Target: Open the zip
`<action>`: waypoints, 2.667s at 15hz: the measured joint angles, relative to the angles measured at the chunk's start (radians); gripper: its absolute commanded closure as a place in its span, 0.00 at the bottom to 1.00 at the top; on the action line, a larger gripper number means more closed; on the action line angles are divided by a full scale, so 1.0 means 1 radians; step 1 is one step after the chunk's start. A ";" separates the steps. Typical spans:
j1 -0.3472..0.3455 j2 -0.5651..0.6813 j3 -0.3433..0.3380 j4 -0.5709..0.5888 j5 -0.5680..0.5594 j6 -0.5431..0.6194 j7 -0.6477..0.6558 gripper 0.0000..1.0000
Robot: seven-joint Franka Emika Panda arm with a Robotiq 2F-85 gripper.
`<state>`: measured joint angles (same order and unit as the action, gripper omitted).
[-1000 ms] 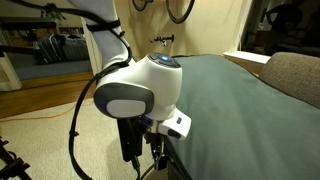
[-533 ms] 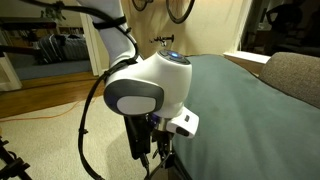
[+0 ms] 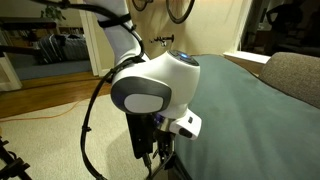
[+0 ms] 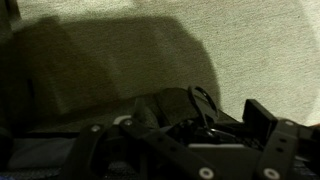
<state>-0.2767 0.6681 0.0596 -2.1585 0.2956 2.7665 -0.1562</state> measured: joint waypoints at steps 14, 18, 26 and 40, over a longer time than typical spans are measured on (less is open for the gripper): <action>-0.001 0.025 0.002 0.000 0.001 -0.001 -0.001 0.00; -0.001 0.026 0.002 0.000 0.001 0.006 -0.002 0.00; -0.003 0.028 0.019 -0.001 0.001 0.075 -0.004 0.00; -0.127 0.077 0.113 -0.050 0.000 0.238 -0.032 0.33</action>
<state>-0.4038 0.7449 0.1724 -2.2086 0.2958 3.0045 -0.1886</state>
